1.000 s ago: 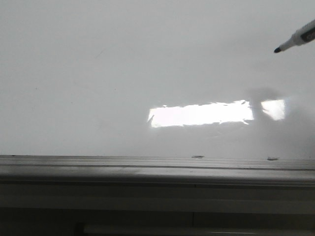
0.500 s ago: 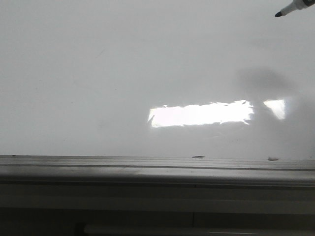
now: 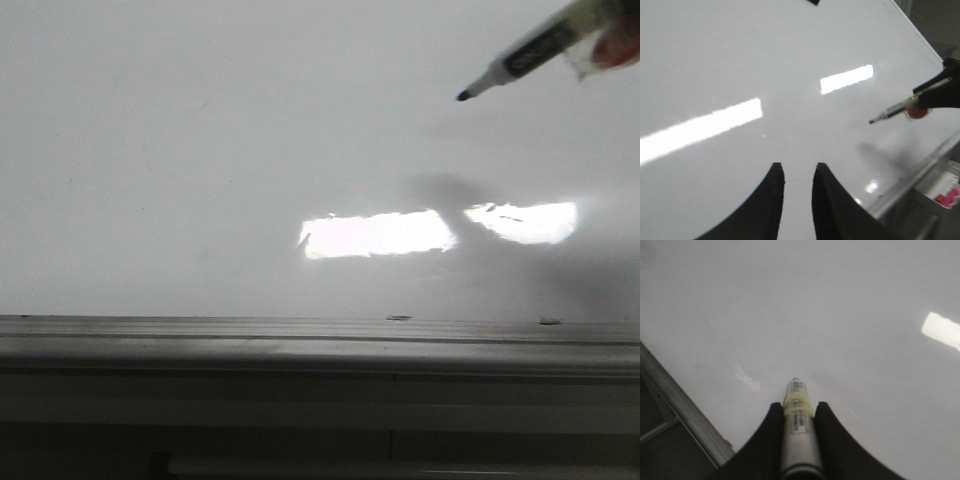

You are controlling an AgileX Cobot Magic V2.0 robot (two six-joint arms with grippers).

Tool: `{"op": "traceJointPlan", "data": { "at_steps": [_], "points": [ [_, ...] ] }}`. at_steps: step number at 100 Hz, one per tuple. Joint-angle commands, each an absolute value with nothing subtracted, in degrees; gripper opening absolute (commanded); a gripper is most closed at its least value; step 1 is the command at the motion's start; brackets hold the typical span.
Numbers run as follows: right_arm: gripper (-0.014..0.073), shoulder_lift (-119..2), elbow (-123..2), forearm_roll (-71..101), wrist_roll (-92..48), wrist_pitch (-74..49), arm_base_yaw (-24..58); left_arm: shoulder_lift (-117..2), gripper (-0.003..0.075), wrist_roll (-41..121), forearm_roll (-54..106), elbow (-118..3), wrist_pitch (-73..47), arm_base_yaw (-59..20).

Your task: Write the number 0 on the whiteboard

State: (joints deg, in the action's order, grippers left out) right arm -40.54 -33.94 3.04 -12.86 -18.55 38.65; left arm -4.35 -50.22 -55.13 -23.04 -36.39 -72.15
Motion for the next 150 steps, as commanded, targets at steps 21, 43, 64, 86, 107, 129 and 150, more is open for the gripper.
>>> {"op": "traceJointPlan", "data": {
  "at_steps": [21, 43, 64, 86, 107, 129, 150],
  "points": [
    [-0.0047, -50.3, -39.5, -0.4, -12.9, -9.0, 43.7, -5.2, 0.0114, -50.3, -64.0, -24.4, -31.3, -72.4],
    [-0.0047, -50.8, -39.5, -0.6, -12.5, -4.9, 41.5, -5.2, 0.0114, -50.4, -53.0, -24.4, -25.3, -72.4],
    [-0.0047, -50.8, -39.5, -1.5, -12.5, -3.3, 37.2, -5.2, 0.0114, -50.4, -50.5, -24.4, -21.7, -72.4],
    [-0.0047, -51.0, -39.5, -1.5, -12.5, -3.1, 36.6, -5.2, 0.0113, -50.4, -50.0, -24.3, -21.7, -72.4],
    [-0.0047, -53.8, -39.5, -1.5, -12.5, -2.8, 36.6, -5.2, 0.0034, -50.4, -45.8, -24.3, -26.4, -72.4],
    [-0.0047, -56.2, -39.5, -1.5, -12.5, -2.0, 36.6, -5.2, -0.0020, -50.4, -44.6, -24.3, -26.5, -72.4],
    [-0.0047, -56.9, -39.5, -1.5, -12.5, -2.8, 37.4, -5.2, -0.0020, -50.4, -44.6, -24.3, -26.5, -72.4]
  ]
}}
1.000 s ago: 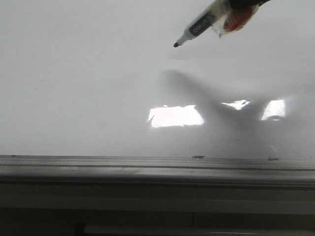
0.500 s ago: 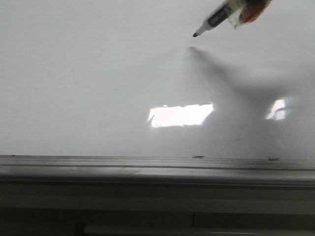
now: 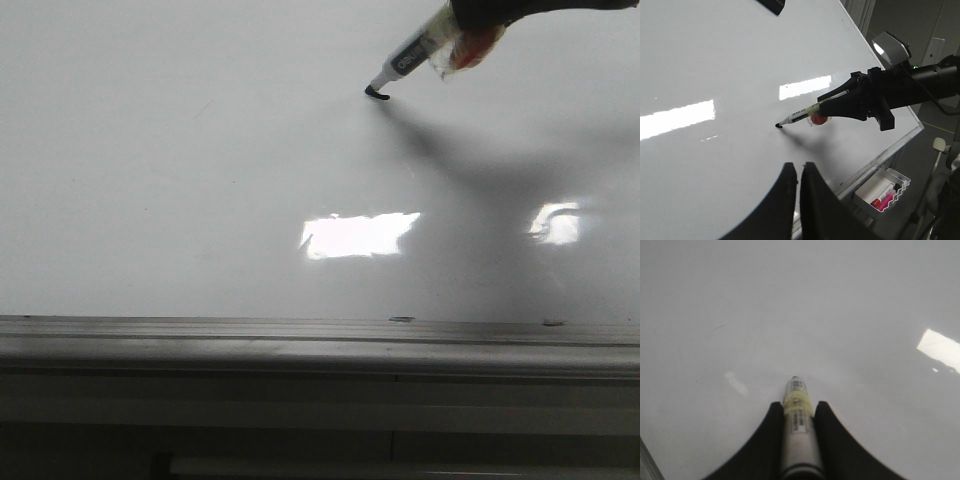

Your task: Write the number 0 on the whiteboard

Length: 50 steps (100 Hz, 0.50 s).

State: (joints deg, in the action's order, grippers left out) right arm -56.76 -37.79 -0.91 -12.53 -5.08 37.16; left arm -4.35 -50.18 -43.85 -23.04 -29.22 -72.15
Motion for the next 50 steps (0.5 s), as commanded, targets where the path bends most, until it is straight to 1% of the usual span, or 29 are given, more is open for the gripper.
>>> {"op": "traceJointPlan", "data": {
  "at_steps": [1, 50],
  "points": [
    [-0.0047, -56.9, -39.5, -1.5, -12.5, -2.8, 37.5, -5.2, -0.0020, -50.4, -44.6, -24.3, -26.5, -72.4],
    [-0.0047, -56.8, -39.5, -1.0, -12.5, -14.6, 40.9, -5.2, -0.0020, -50.4, -44.5, -24.3, -26.5, -72.4]
  ]
}}
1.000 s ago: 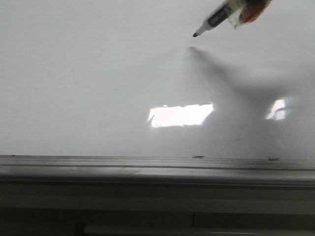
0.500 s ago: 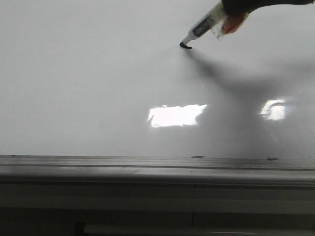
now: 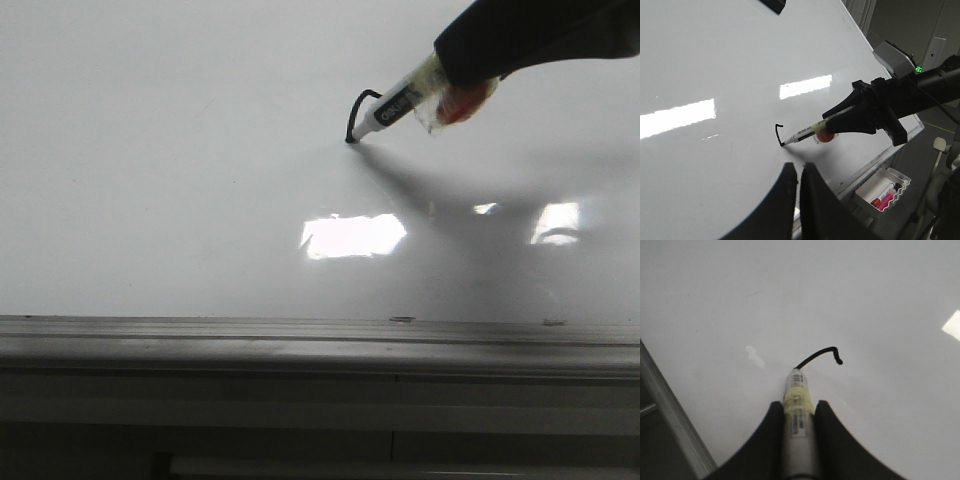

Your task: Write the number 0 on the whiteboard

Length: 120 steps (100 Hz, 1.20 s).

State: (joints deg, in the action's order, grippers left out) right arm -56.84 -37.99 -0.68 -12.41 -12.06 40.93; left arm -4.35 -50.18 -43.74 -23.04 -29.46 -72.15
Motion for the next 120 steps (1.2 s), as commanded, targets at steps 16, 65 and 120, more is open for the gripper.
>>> {"op": "traceJointPlan", "data": {
  "at_steps": [16, 65, 120],
  "points": [
    [-0.0047, -55.1, -39.5, -1.0, -12.5, -19.0, 40.9, -5.2, -0.0020, -50.4, -43.6, -24.3, -26.4, -72.4],
    [-0.0047, -48.9, -39.5, -14.4, 0.9, -25.7, 37.7, -5.2, -0.0020, -50.4, -43.6, -24.3, -26.3, -72.4],
    [-0.0047, -51.6, -43.0, -20.4, 5.3, -22.1, 37.4, -5.2, -0.0020, -50.4, -43.6, -24.3, -26.3, -72.4]
  ]
}}
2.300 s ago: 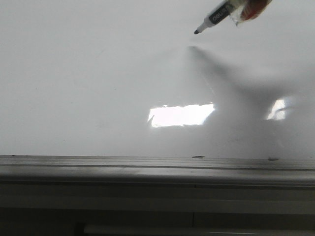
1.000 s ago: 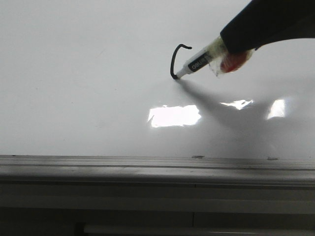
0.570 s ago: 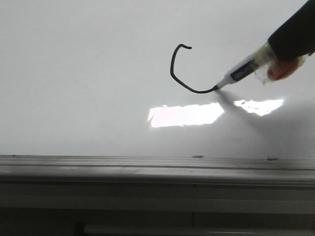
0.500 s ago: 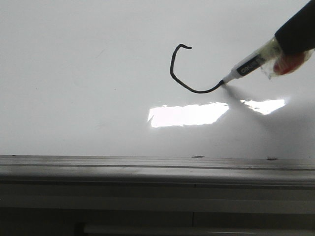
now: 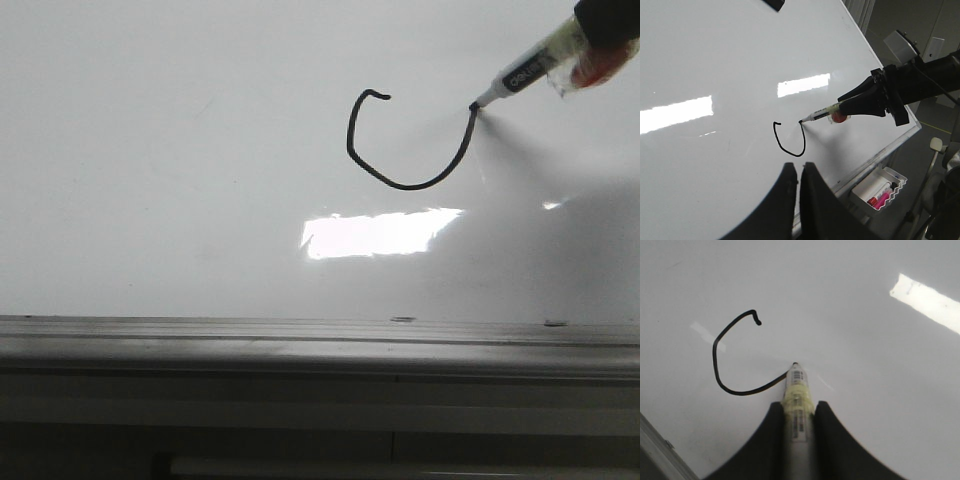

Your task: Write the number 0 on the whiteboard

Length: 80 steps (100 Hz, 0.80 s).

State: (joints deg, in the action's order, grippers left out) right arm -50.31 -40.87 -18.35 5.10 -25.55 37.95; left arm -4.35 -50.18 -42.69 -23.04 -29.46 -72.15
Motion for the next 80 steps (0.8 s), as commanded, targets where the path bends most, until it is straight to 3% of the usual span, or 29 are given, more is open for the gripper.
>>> {"op": "traceJointPlan", "data": {
  "at_steps": [1, 80],
  "points": [
    [-0.0047, -51.7, -43.0, -20.4, 5.3, -22.0, 37.4, -5.2, -0.0020, -50.4, -43.6, -24.3, -26.3, -72.4],
    [-0.0047, -60.5, -48.1, -19.5, 5.3, -22.8, 43.9, -5.2, -0.0020, -50.4, -43.6, -24.3, -26.1, -72.4]
  ]
}}
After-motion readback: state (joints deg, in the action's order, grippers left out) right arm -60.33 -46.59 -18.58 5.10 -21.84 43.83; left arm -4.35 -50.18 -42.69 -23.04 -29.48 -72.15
